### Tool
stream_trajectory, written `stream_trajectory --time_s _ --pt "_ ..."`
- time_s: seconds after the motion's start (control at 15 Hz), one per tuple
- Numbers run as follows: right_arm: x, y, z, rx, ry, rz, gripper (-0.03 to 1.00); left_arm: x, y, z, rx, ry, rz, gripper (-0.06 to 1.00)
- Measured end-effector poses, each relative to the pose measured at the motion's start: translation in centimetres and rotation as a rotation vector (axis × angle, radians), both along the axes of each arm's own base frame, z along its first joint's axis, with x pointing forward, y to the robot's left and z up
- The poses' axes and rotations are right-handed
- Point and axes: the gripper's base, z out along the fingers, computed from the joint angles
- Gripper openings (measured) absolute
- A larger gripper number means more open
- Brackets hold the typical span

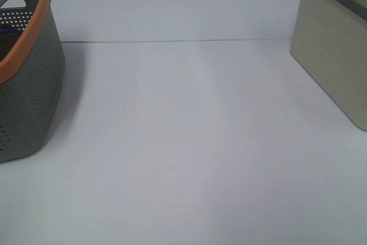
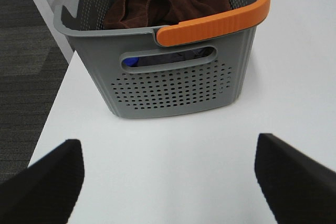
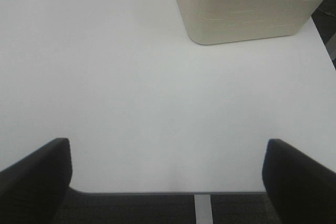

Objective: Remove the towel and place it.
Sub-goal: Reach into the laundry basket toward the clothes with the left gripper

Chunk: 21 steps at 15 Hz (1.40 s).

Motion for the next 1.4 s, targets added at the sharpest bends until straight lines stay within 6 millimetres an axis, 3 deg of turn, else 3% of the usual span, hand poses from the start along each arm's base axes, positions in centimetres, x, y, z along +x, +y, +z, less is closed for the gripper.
stream_trajectory --time_s 0.2,1.07,1.27,1.4 --pt "0.0 0.0 0.0 0.0 0.0 0.0 0.87 0.0 0.1 0.0 0.015 0.001 0.011 0.98" --pt "0.0 0.0 0.0 0.0 0.0 0.0 0.87 -0.2 0.5 0.3 0.068 -0.006 0.026 0.99" --pt "0.0 0.0 0.0 0.0 0.0 0.0 0.87 -0.7 0.5 3.0 0.111 0.003 0.012 0.99" --pt "0.0 0.0 0.0 0.0 0.0 0.0 0.87 1.4 0.6 7.1 0.178 0.179 -0.049 0.99"
